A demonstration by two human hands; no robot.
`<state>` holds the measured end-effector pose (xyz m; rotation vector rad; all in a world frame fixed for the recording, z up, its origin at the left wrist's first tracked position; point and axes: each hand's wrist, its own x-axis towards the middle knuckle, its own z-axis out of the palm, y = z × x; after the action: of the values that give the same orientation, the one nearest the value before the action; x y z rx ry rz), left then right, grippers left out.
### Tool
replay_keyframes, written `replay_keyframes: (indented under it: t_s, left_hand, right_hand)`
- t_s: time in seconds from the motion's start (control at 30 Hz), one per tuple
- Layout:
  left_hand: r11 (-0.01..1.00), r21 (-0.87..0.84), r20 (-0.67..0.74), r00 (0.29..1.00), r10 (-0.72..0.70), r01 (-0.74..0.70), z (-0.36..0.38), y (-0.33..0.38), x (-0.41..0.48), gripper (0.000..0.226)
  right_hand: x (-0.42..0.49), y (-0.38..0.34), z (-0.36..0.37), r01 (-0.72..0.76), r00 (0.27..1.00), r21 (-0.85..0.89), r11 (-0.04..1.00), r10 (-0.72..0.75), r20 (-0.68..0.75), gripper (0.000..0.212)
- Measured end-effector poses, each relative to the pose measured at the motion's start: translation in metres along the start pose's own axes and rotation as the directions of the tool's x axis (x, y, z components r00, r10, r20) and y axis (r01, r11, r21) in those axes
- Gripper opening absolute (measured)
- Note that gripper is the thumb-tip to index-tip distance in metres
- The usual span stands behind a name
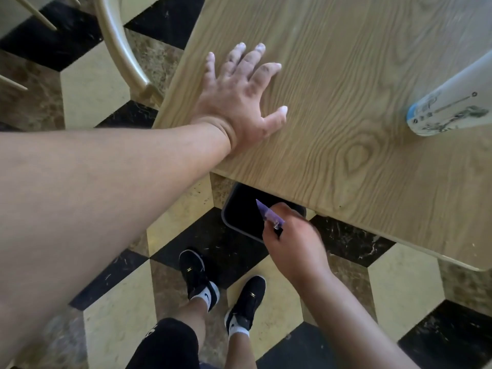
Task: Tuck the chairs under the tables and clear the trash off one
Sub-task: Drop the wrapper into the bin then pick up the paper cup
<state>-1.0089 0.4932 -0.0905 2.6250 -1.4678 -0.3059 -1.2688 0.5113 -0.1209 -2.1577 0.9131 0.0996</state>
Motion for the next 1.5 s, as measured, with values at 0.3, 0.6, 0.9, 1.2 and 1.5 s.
replay_keyframes:
  t_s: [0.3, 0.6, 0.9, 1.2, 1.5]
  left_hand:
    - [1.000, 0.001, 0.018, 1.000, -0.007, 0.007, -0.001, -0.001, 0.002, 0.080]
    - [1.000, -0.031, -0.013, 1.000, -0.003, 0.002, 0.001, -0.001, 0.002, 0.077]
    - [0.998, -0.057, -0.047, 0.999, -0.004, 0.001, 0.006, -0.003, 0.003, 0.079]
    - [0.997, -0.071, -0.063, 0.998, -0.017, 0.013, 0.008, -0.002, 0.003, 0.079]
    - [0.998, -0.062, -0.033, 0.999, -0.019, 0.017, 0.007, -0.003, 0.003, 0.080]
  right_hand:
    - [0.033, 0.038, 0.049, -0.027, 0.989, -0.277, 0.960, 0.066, 0.132, 0.020]
    - [-0.010, -0.015, -0.041, 0.158, 0.982, 0.044, 0.987, -0.152, -0.115, 0.009]
    - [0.050, 0.014, -0.137, 0.066, 0.635, 0.493, 0.868, 0.344, -0.692, 0.029]
    - [0.087, 0.051, -0.157, -0.050, 0.560, 0.539, 0.841, 0.471, -0.682, 0.086]
    - [0.119, 0.017, -0.141, 0.031, 0.636, 0.424, 0.905, 0.310, -0.707, 0.065]
